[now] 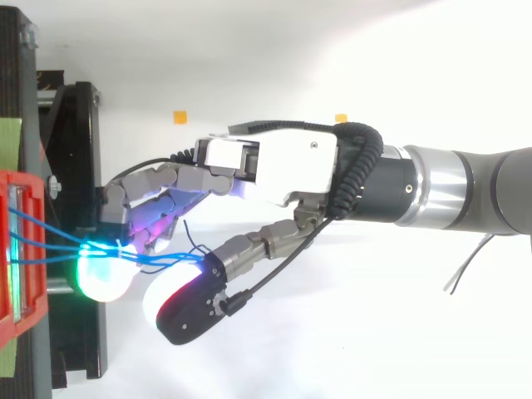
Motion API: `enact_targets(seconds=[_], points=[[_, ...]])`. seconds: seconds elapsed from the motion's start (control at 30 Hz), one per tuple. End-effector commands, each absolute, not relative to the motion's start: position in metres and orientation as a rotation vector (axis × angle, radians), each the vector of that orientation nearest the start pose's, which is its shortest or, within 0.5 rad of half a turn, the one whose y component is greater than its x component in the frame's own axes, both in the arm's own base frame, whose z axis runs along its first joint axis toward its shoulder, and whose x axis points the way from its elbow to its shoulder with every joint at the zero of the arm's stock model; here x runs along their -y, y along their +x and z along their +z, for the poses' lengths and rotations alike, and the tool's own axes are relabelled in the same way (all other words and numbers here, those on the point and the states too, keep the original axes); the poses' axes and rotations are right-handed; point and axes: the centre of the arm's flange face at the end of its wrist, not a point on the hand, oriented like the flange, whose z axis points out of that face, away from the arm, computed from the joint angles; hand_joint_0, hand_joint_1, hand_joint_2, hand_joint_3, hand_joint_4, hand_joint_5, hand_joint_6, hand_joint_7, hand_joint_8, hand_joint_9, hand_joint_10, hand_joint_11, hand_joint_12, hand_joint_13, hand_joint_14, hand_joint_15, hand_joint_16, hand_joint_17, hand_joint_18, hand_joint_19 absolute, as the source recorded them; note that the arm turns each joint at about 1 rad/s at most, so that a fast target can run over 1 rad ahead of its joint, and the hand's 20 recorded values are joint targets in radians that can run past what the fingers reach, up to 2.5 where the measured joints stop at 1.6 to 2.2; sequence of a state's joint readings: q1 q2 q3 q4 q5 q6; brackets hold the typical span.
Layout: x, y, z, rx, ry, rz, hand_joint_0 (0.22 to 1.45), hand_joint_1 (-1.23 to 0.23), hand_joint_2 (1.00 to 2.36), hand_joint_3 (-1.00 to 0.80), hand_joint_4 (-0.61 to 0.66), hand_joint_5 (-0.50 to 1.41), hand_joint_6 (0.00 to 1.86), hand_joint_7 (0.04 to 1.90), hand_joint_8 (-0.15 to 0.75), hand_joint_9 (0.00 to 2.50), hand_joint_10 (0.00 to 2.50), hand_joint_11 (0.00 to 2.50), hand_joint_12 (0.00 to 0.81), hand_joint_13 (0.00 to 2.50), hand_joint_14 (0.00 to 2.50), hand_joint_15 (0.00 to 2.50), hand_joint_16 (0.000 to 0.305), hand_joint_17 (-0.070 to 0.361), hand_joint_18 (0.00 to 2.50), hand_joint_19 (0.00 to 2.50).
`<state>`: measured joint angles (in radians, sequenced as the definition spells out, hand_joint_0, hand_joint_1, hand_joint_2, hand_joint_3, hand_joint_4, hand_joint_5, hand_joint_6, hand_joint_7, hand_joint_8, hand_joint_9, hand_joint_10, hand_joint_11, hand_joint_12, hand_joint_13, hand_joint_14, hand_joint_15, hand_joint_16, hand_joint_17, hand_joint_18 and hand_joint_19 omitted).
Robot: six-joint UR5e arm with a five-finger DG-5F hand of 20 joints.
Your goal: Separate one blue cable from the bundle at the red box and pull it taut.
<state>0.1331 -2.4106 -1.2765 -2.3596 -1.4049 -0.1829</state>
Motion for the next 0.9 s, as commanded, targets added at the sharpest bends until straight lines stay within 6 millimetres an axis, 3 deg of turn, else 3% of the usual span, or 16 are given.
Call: enact_targets(seconds=[0.0,0.27,0.87], points=[[0.046,0.784,0.171,-1.066,0.957,1.169,0.62,-0.59,1.01,-0.39,0.2,-0.14,0.61,1.05,0.304,0.76,0.02,0.59,0.364,0.8,0.02,0.51,0.047,0.106,0.7,0.76],[0.048,0.793,0.187,-1.081,0.941,1.183,0.64,-0.59,1.01,-0.34,0.2,-0.16,0.72,0.89,0.307,0.8,0.02,0.63,0.369,0.81,0.02,0.52,0.047,0.107,0.7,0.76],[0.066,0.791,0.18,-1.1,0.951,1.154,0.58,-0.56,1.0,-0.47,0.22,-0.15,0.67,0.96,0.317,0.81,0.02,0.64,0.378,0.82,0.02,0.53,0.048,0.109,0.72,0.76]])
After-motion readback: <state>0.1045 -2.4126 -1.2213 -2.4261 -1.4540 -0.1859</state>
